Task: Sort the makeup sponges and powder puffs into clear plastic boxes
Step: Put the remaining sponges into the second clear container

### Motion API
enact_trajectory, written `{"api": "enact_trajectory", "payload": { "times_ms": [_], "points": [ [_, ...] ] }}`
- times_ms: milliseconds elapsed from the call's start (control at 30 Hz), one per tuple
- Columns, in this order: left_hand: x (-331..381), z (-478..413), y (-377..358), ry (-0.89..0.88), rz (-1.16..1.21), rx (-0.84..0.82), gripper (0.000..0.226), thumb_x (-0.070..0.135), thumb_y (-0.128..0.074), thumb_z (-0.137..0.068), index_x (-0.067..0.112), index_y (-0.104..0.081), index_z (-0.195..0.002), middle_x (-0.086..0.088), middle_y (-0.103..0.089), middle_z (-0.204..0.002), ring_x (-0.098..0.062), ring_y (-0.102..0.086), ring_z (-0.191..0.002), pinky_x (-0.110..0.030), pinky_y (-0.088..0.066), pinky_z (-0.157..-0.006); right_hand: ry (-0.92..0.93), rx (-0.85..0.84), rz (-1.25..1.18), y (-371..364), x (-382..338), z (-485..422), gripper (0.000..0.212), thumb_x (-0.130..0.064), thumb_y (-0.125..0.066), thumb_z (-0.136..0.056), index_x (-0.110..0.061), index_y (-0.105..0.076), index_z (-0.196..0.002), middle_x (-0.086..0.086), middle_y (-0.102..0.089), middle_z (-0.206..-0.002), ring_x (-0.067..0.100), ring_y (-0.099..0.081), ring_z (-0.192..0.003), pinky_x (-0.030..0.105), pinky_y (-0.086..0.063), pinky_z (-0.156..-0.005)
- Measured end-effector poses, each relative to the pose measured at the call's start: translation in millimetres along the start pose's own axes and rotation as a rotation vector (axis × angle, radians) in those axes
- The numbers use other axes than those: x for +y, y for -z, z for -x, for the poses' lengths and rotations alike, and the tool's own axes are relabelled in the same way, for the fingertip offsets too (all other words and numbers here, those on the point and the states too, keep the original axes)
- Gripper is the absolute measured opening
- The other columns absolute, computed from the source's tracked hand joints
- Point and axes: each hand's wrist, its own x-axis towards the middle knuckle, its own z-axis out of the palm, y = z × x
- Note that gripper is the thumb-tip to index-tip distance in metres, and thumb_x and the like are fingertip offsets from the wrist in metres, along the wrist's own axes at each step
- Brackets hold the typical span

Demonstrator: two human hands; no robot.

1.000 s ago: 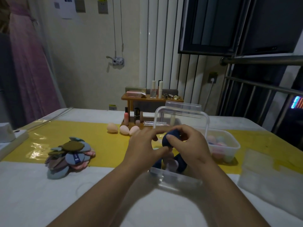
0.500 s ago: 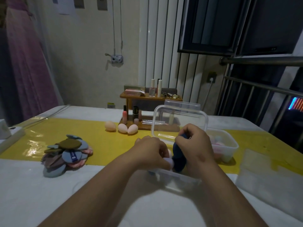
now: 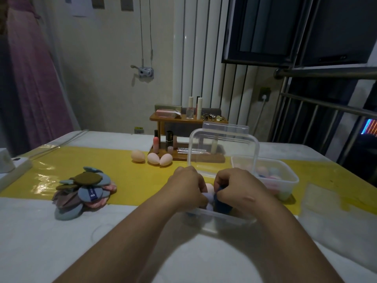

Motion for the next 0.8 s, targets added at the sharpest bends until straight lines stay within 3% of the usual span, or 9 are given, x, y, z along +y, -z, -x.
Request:
{"api": "enact_trajectory", "payload": {
  "times_ms": [133,233,400,600,800],
  "points": [
    [1.6,0.7,0.7,-0.003,-0.009,-0.003,0.019,0.037,-0.078,-0.078,0.026,-0.077,-0.093,0.002,-0.050,-0.106,-0.020,-0.041,-0.110,-0.039,-0.051,-0.090,-0.006,-0.100,0.030,2.2,2.4,0.7,0.014,-0.018,-0.073,-0.069,-0.028,-0.065,-0.075,-0.005,-0.067,-0.081,0.015,-0.063,-0.078,0.030,-0.052,-0.061],
    [2.1,1.2,0.8,-0.002,0.002,-0.004,0.019,0.037,-0.078,-0.078,0.026,-0.076,-0.093,0.002,-0.051,-0.107,-0.020,-0.042,-0.112,-0.039,-0.052,-0.091,-0.003,-0.158,0.053,1.9,4.6,0.3,0.018,-0.021,-0.076,-0.070,-0.031,-0.067,-0.081,-0.007,-0.069,-0.085,0.014,-0.065,-0.081,0.036,-0.060,-0.075],
    [1.5,1.0,0.0,-0.001,0.006,0.001,0.019,0.036,-0.079,-0.077,0.026,-0.076,-0.093,0.004,-0.050,-0.106,-0.019,-0.042,-0.110,-0.038,-0.052,-0.090,0.001,-0.147,0.093,0.1,6.1,-0.5,0.017,-0.025,-0.077,-0.074,-0.033,-0.064,-0.081,-0.007,-0.067,-0.084,0.012,-0.063,-0.079,0.030,-0.057,-0.070],
    [1.4,1.2,-0.7,-0.013,0.003,0.009,0.018,0.035,-0.076,-0.079,0.025,-0.076,-0.094,0.004,-0.050,-0.104,-0.019,-0.043,-0.108,-0.037,-0.053,-0.089,-0.024,-0.082,0.087,-0.8,6.5,-5.1,0.017,-0.023,-0.071,-0.084,-0.031,-0.062,-0.073,-0.008,-0.065,-0.084,0.010,-0.059,-0.078,0.025,-0.042,-0.061],
    [1.1,1.6,0.1,-0.019,-0.006,0.001,0.018,0.034,-0.077,-0.078,0.026,-0.075,-0.094,0.003,-0.048,-0.107,-0.020,-0.041,-0.110,-0.039,-0.050,-0.092,-0.018,-0.036,0.147,-4.7,1.7,-3.2,0.020,-0.023,-0.078,-0.080,-0.031,-0.061,-0.073,-0.009,-0.065,-0.084,0.011,-0.060,-0.080,0.026,-0.047,-0.065]
  ]
}}
